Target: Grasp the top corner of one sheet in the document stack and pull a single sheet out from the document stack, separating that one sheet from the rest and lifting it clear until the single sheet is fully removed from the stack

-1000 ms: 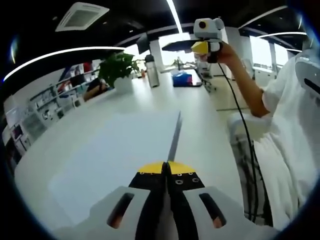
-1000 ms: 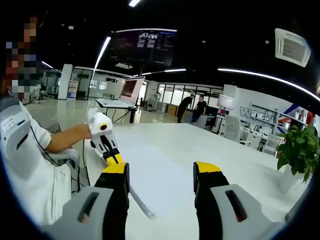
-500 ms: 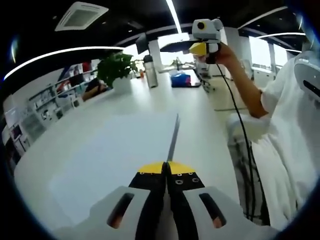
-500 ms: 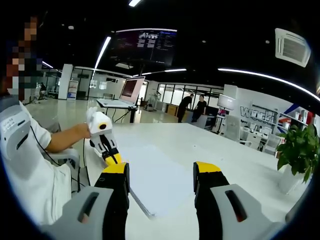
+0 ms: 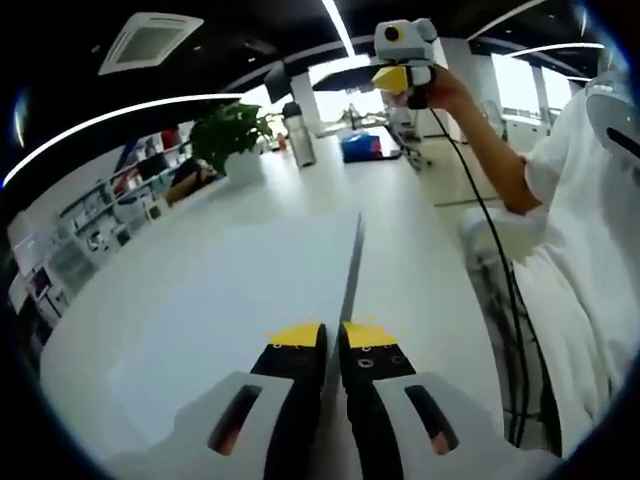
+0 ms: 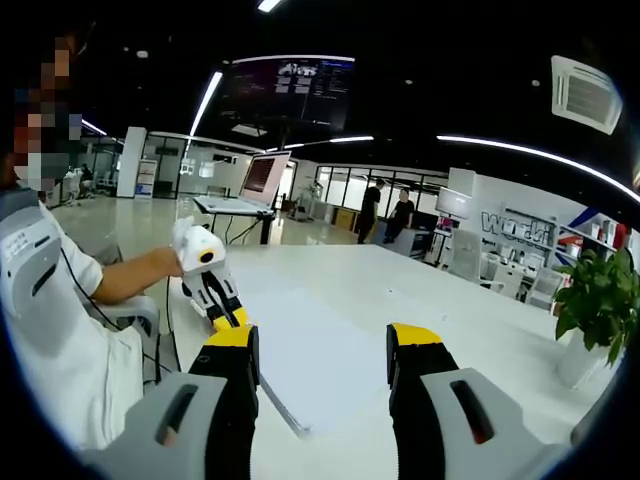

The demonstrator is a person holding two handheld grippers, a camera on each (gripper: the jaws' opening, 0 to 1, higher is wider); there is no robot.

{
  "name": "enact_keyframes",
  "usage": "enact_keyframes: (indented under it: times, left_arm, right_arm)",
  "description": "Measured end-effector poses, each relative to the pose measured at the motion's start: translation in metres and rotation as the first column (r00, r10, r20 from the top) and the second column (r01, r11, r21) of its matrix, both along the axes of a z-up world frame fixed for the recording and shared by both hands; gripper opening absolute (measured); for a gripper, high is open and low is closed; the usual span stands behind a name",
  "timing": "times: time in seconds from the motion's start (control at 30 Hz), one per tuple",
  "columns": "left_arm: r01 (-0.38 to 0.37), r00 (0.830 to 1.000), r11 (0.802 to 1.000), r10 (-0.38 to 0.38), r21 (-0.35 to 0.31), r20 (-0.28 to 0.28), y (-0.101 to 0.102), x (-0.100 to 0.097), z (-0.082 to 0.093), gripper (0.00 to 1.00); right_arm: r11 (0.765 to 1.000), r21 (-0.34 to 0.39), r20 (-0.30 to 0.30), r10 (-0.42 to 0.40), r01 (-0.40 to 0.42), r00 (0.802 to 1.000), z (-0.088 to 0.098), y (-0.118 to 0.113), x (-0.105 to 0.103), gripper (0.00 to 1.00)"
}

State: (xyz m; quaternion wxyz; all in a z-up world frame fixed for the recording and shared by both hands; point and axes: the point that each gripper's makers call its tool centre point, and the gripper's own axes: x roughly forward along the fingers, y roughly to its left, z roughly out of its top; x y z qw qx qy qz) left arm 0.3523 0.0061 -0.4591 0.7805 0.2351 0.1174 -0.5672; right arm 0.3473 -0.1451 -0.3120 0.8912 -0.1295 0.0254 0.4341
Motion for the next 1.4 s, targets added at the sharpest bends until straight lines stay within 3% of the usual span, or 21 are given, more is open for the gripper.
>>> enact_keyframes:
  times: [0.2, 0.67, 1.07, 1.4]
  left_arm:
    - [-0.003, 1.0, 1.0, 0.002, -0.025, -0.029, -0.001, -0.002, 0.002, 0.03]
    - [-0.013, 0.999, 0.999, 0.011, -0.042, -0.05, 0.0, -0.003, 0.005, 0.03]
    - [-0.021, 0.994, 0.998, 0.015, -0.063, -0.106, 0.001, 0.0, -0.001, 0.03]
    - [-0.001, 0.997, 0.997, -0.004, -0.073, -0.072, -0.002, -0.005, 0.009, 0.03]
  right_arm:
    - [1.0, 0.0, 0.001, 0.0, 0.0, 1.0, 0.0, 0.0, -0.001, 0.51]
    - [1.0, -0.005, -0.004, -0.001, 0.001, 1.0, -0.003, 0.0, 0.0, 0.51]
    - [1.0, -0.004, -0.001, -0.002, 0.002, 1.0, -0.001, -0.001, 0.001, 0.51]
    - [1.0, -0.003, 0.0, -0.002, 0.002, 1.0, -0.001, -0.001, 0.001, 0.51]
